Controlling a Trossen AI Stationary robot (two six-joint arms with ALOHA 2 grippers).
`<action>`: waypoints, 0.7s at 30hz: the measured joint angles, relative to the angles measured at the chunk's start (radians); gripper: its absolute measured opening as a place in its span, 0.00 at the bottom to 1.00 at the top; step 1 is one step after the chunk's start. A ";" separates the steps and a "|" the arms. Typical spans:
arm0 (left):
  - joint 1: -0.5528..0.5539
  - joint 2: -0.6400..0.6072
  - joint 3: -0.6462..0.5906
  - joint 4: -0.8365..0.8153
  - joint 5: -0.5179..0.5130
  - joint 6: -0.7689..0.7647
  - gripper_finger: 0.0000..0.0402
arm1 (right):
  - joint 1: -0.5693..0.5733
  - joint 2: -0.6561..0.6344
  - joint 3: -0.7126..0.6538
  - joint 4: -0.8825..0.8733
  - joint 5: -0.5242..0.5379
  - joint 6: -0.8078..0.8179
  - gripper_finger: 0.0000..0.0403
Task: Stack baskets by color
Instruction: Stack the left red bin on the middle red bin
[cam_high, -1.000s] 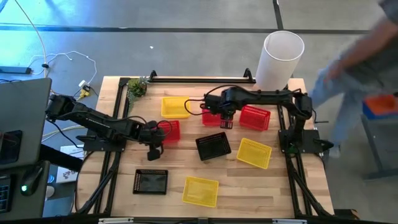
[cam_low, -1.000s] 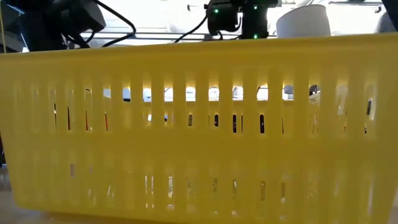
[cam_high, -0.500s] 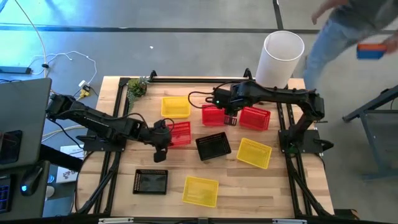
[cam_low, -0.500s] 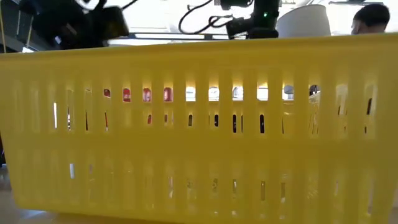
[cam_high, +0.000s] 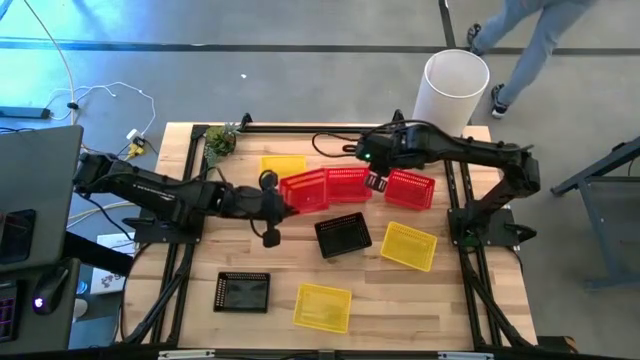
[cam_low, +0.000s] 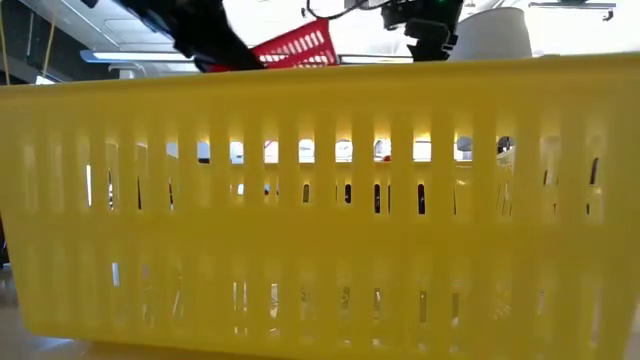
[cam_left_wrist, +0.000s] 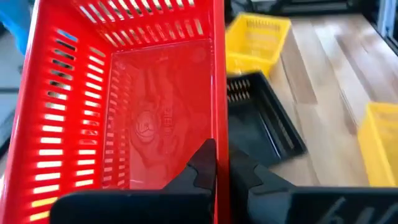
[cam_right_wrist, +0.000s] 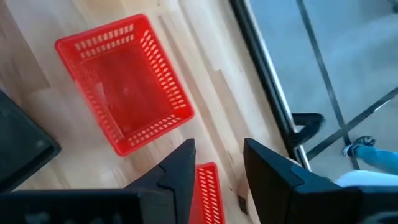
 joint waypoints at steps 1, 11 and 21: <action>0.011 0.000 0.000 0.009 0.000 0.016 0.00 | 0.000 -0.007 0.000 0.000 0.001 -0.001 0.30; 0.139 0.000 0.000 -0.052 -0.021 0.109 0.00 | 0.019 -0.039 0.000 0.150 -0.149 -0.179 0.30; 0.163 0.000 0.000 -0.222 0.045 0.040 0.00 | 0.124 -0.031 0.000 0.413 -0.336 -0.388 0.30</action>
